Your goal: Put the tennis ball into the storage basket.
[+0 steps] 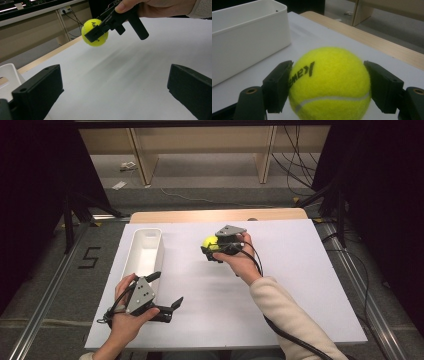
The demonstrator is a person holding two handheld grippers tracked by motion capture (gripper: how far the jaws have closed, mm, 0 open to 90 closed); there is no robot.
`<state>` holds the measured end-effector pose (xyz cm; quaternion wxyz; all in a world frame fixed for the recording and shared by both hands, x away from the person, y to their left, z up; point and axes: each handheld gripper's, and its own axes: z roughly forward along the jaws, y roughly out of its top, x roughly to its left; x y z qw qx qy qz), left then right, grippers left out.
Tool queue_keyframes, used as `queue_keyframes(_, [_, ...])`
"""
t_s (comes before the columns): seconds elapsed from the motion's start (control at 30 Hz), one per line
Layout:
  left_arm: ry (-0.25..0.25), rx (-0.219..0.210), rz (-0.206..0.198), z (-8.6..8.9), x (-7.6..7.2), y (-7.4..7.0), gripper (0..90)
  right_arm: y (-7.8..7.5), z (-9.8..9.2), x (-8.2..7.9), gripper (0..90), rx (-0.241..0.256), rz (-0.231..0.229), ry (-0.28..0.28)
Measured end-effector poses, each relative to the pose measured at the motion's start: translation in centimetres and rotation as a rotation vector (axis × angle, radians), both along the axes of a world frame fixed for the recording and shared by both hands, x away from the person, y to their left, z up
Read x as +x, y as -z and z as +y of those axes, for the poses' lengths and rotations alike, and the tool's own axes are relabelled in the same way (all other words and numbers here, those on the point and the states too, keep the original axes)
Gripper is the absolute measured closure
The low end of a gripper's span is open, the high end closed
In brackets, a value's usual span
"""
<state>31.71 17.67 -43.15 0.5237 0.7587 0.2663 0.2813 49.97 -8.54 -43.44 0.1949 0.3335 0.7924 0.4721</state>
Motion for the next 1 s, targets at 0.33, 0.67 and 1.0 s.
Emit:
queue_keyframes(0.33, [-0.001, 0.000, 0.000, 0.0, 0.0, 0.0, 0.0, -0.7, 0.2, -0.2, 26.8, 0.007, -0.010, -0.012])
queue_keyframes(0.67, [-0.001, 0.000, 0.000, 0.0, 0.0, 0.0, 0.0, -1.4, 0.3, -0.3, 26.8, 0.012, -0.021, -0.019])
queue_keyframes(1.0, [0.000, -0.002, 0.001, 0.0, 0.0, 0.0, 0.0, -1.9, 0.6, -0.5, 26.8, 0.021, -0.033, -0.029])
